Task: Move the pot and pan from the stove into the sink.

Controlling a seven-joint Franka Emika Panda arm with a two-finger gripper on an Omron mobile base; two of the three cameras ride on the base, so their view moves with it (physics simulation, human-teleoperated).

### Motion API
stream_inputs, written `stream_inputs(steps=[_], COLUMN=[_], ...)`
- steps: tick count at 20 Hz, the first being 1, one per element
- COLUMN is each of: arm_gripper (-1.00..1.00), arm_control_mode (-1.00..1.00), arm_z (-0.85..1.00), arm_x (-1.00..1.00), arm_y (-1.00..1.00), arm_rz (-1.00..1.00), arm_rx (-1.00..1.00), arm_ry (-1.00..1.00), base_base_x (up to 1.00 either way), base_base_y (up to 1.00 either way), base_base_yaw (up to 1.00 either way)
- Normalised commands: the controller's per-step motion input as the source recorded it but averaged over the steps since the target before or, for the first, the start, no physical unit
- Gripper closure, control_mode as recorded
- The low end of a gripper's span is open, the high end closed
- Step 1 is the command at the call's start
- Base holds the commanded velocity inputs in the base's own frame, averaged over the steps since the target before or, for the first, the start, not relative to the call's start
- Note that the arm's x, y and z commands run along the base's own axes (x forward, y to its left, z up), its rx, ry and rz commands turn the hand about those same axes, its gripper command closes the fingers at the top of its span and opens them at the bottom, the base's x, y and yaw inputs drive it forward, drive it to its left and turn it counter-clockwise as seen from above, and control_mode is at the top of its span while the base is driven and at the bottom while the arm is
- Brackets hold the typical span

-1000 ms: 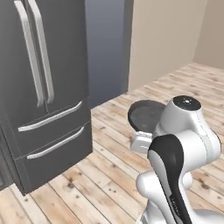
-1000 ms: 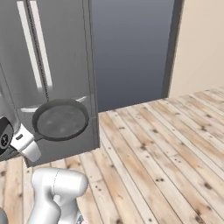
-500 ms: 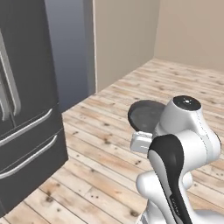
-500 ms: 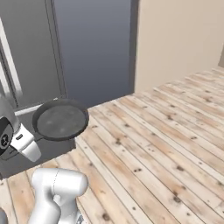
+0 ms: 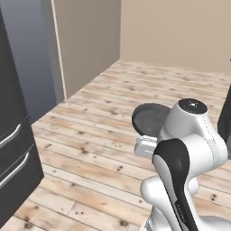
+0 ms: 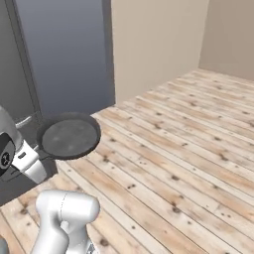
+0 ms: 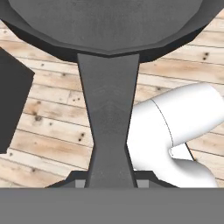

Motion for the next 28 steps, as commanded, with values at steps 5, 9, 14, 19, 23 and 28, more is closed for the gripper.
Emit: stream_inputs(steps=[5, 9, 14, 19, 23, 28], arm_gripper=[1.0, 1.0, 1.0, 1.0, 1.0, 1.0], arm_control_mode=[1.0, 1.0, 1.0, 1.0, 1.0, 1.0], arm_z=[0.0, 0.0, 0.0, 0.0, 0.0, 0.0], arm_x=[0.0, 0.0, 0.0, 0.0, 0.0, 0.0], arm_y=[0.0, 0.0, 0.0, 0.0, 0.0, 0.0], arm_rz=[0.0, 0.0, 0.0, 0.0, 0.0, 0.0], arm_rx=[0.0, 0.0, 0.0, 0.0, 0.0, 0.0], arm_ry=[0.0, 0.0, 0.0, 0.0, 0.0, 0.0], base_base_x=[0.03, 0.01, 0.0, -0.02, -0.01, -0.06], base_base_y=[-0.22, -0.23, -0.23, -0.21, -0.22, -0.17], base_base_yaw=[-0.38, -0.37, -0.36, -0.3, -0.29, -0.22])
